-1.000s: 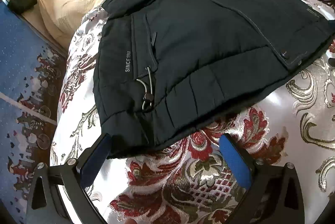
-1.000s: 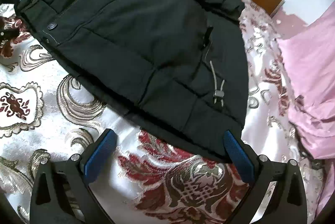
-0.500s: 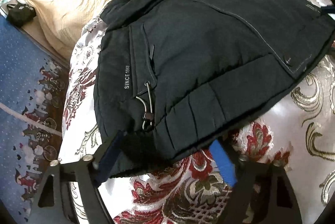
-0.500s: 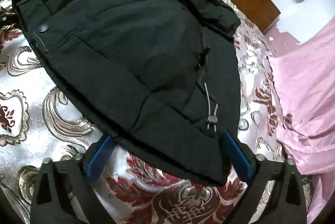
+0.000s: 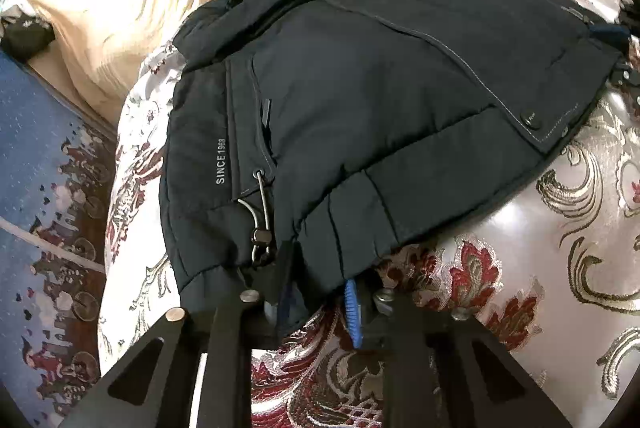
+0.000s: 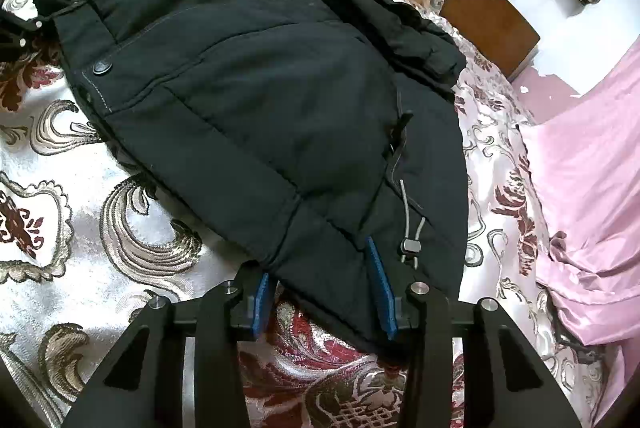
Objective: Fold large clothes
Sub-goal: 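Grasp the jacket edge with both grippers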
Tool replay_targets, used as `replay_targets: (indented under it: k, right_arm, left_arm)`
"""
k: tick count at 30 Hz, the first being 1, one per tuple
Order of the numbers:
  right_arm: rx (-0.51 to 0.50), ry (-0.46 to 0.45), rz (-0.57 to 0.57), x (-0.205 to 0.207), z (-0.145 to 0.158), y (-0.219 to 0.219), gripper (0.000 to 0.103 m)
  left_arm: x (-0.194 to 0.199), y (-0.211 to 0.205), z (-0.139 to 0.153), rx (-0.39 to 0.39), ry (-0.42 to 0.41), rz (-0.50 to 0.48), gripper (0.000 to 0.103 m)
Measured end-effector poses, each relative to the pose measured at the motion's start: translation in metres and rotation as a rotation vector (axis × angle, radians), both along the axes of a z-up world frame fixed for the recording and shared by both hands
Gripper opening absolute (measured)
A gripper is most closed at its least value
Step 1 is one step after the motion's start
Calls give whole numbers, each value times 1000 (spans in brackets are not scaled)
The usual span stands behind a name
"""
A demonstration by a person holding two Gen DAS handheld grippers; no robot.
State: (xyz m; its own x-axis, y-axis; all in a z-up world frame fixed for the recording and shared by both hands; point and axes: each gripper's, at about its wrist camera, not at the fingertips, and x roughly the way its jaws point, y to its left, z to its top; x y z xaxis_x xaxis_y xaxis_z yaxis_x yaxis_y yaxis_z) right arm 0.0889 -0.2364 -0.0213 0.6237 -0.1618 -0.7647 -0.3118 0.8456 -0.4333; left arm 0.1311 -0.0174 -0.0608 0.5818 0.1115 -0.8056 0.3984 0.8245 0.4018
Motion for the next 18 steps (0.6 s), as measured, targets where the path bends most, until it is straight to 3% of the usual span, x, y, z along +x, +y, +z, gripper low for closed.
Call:
replay_targets:
  k: [7,18]
  right_arm:
    - [42,-41,-10,-3,9,-7,13]
    - [225,-217,-58,-24,50,-29,6]
  left_arm:
    - [-6,2,18,-54,-76,13,8]
    - [-34,10,61,-163,-262,33,6]
